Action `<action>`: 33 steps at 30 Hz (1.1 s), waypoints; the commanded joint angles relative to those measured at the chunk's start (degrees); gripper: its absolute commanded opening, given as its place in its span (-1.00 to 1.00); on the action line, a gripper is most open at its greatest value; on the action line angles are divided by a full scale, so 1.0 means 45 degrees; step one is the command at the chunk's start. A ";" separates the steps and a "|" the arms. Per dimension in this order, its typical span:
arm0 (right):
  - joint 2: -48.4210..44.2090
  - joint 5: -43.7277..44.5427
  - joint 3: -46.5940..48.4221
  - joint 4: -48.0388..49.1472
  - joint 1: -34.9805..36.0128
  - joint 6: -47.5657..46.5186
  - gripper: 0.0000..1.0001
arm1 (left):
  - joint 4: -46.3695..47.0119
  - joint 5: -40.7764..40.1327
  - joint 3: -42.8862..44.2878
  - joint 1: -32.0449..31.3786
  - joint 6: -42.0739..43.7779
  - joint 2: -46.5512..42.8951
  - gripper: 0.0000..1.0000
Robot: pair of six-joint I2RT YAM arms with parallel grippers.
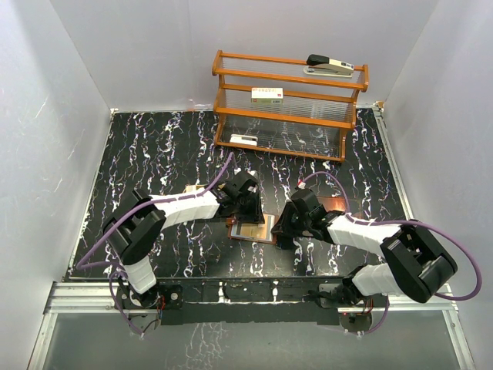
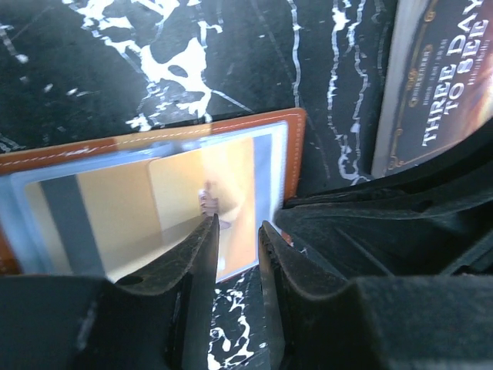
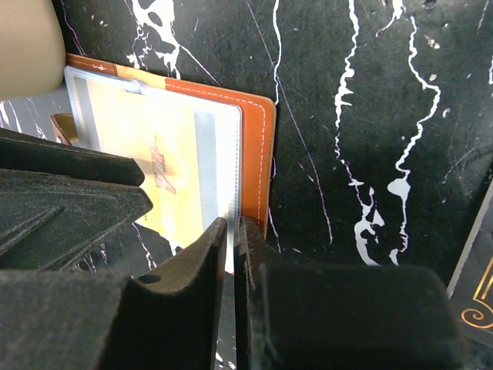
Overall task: Put the credit cards into the card holder
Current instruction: Insert the credit card into the card holder.
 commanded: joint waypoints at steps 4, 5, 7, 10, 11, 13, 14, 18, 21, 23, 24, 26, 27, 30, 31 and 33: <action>-0.0052 0.0815 0.0421 -0.0601 0.0059 -0.0672 -0.81 | 0.1270 0.1177 -0.0271 -0.0139 -0.0158 -0.0081 -0.50; -0.0206 0.0921 0.0506 -0.0792 0.0069 -0.0676 -0.80 | 0.1054 0.0975 -0.0283 -0.0146 -0.0132 -0.0238 -0.49; -0.0548 0.1093 0.0686 -0.1133 0.0073 -0.1019 -0.73 | 0.0345 0.0253 -0.0259 -0.0145 -0.0003 -0.0701 -0.40; -0.1051 0.1106 0.0888 -0.1338 0.0072 -0.0991 -0.64 | -0.1059 -0.1113 -0.0018 -0.0140 0.0086 -0.1245 -0.20; -0.1125 0.1115 0.0938 -0.1343 0.0073 -0.0977 -0.64 | -0.1315 -0.1389 0.0013 -0.0139 0.0120 -0.1338 -0.18; -0.1105 0.1088 0.1003 -0.1250 0.0072 -0.0947 -0.63 | -0.1493 -0.1655 0.0028 -0.0153 0.0148 -0.1350 -0.14; -0.1005 0.1070 0.1033 -0.1188 0.0073 -0.0969 -0.63 | -0.1569 -0.1711 0.0050 -0.0128 0.0138 -0.1273 -0.12; -0.0489 0.0928 0.1074 -0.0854 0.0070 -0.1037 -0.64 | -0.1634 -0.1687 0.0192 -0.0125 0.0180 -0.0844 -0.06; -0.0140 0.0768 0.1065 -0.0560 0.0071 -0.1049 -0.66 | -0.1621 -0.1742 0.0302 -0.0130 0.0268 -0.0530 -0.04; 0.0087 0.0664 0.1063 -0.0359 0.0071 -0.1075 -0.67 | -0.1524 -0.1628 0.0332 -0.0126 0.0285 -0.0349 -0.04; 0.0194 0.0627 0.1064 -0.0322 0.0068 -0.1088 -0.67 | -0.1314 -0.1499 0.0298 -0.0120 0.0304 -0.0281 -0.04; 0.0377 0.0581 0.1051 -0.0249 0.0073 -0.1116 -0.69 | -0.0811 -0.1142 0.0192 -0.0137 0.0309 -0.0214 -0.04; 0.0438 0.0528 0.1004 -0.0177 0.0066 -0.1118 -0.69 | -0.0678 -0.0967 0.0254 -0.0129 0.0344 -0.0122 -0.04; 0.0487 0.0419 0.0807 0.0022 0.0091 -0.1017 -0.70 | -0.0895 -0.0776 0.0667 -0.0124 0.0459 0.0220 -0.06; 0.0469 0.0413 0.0744 0.0055 0.0076 -0.1005 -0.70 | -0.0828 -0.0697 0.0684 -0.0120 0.0465 0.0252 -0.07; 0.0431 0.0427 0.0635 0.0127 0.0106 -0.0973 -0.70 | -0.0472 -0.0446 0.0530 -0.0130 0.0351 0.0196 -0.09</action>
